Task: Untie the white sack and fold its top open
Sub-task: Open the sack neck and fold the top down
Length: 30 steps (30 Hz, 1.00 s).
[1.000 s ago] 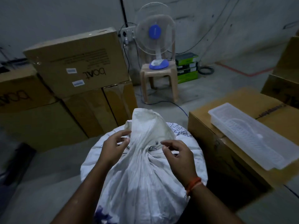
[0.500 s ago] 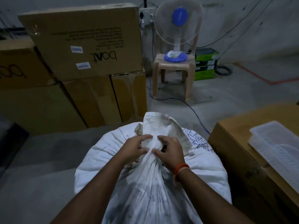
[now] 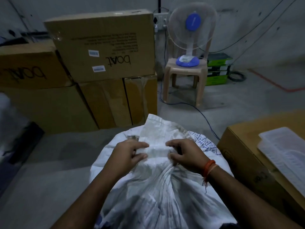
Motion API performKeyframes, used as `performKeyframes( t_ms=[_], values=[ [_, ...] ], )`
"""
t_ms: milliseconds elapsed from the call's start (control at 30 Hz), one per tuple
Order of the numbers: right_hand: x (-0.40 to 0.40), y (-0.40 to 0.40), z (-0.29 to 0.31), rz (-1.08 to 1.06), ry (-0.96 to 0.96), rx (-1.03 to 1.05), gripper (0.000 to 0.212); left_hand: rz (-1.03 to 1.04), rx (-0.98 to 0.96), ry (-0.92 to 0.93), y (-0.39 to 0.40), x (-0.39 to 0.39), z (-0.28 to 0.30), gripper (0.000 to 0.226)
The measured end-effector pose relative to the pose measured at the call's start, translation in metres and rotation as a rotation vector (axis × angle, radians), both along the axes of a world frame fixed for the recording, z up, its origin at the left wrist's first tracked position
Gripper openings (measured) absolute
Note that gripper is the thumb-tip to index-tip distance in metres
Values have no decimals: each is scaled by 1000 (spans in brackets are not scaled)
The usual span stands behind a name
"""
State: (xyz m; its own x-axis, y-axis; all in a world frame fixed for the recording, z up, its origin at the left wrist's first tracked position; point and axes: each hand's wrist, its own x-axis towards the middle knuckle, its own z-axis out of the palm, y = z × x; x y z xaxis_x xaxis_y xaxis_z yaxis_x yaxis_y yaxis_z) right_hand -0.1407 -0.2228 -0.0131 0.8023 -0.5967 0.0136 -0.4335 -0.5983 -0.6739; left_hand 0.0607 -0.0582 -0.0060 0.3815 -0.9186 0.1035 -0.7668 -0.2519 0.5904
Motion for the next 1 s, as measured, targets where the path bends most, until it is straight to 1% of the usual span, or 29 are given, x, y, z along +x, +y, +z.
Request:
performKeyframes(
  t_ms=[100,133,233,333,433,533,600,667,700,800,833,900,967,1000],
  values=[
    [-16,22,14,14,-70,83,27,2,-108,-7,33,-11,12,22],
    [-22,31,16,34,-91,124,24,-3,-138,-31,46,-17,14,22],
    [-43,67,16,87,-125,162,26,-20,-170,-106,90,-38,14,21],
    [-66,102,9,94,-161,194,29,-12,-219,-133,137,-59,2,18],
    [-84,136,-4,119,-207,205,20,17,-281,-124,173,-79,-14,15],
    [-100,164,-17,127,-258,205,15,8,-325,-134,202,-92,-30,20],
    [-108,177,-25,106,-291,96,2,12,-349,-202,212,-99,-41,17],
    [-111,185,-34,22,-331,-103,20,57,-379,-344,211,-107,-49,16],
    [-112,188,-36,-19,-344,-199,21,81,-392,-409,208,-110,-52,16],
    [-110,188,-36,-147,-373,-524,9,68,-427,-482,194,-117,-53,24],
    [-110,187,-32,-201,-367,-593,9,33,-438,-488,189,-118,-51,28],
    [-109,182,-23,-271,-366,-662,13,-46,-461,-495,177,-118,-45,26],
    [-108,174,-20,-262,-356,-693,8,-100,-465,-468,162,-117,-39,20],
    [-109,169,-21,-251,-347,-677,8,-110,-463,-436,154,-116,-36,21]
  ],
)
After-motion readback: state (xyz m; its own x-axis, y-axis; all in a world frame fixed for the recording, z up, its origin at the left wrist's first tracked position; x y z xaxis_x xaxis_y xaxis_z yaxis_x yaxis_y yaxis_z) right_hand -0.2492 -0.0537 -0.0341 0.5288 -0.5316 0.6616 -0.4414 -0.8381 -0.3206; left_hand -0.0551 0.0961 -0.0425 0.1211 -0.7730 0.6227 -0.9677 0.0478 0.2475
